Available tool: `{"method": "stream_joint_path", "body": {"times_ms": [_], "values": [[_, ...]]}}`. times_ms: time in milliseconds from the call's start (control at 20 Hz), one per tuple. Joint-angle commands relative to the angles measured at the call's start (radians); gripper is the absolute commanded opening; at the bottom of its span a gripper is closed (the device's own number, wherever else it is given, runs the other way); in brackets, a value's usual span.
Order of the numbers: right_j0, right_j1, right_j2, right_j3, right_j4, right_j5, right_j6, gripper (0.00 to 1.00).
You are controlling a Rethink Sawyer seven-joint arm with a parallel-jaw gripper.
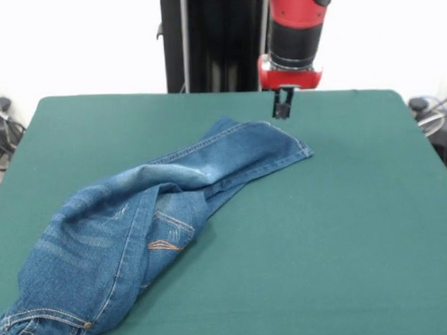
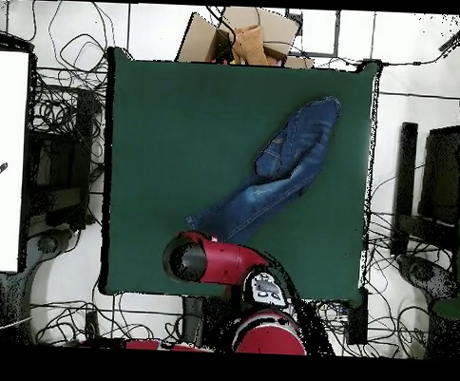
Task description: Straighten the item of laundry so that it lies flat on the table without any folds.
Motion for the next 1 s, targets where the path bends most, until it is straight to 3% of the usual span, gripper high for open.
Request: {"method": "stream_joint_path", "body": {"times_ms": [50, 400, 650, 1000], "values": [[-0.02, -0.059, 0.118, -0.018, -0.039, 0.091, 0.059, 0.0], [-0.033, -0.089, 0.114, -0.042, -0.033, 0.113, 0.059, 0.0], [-0.115, -0.1, 0.135, -0.039, -0.053, 0.125, 0.016, 0.0], [-0.225, -0.049, 0.127, -0.094, -0.117, 0.122, -0.03, 0.0]]}}
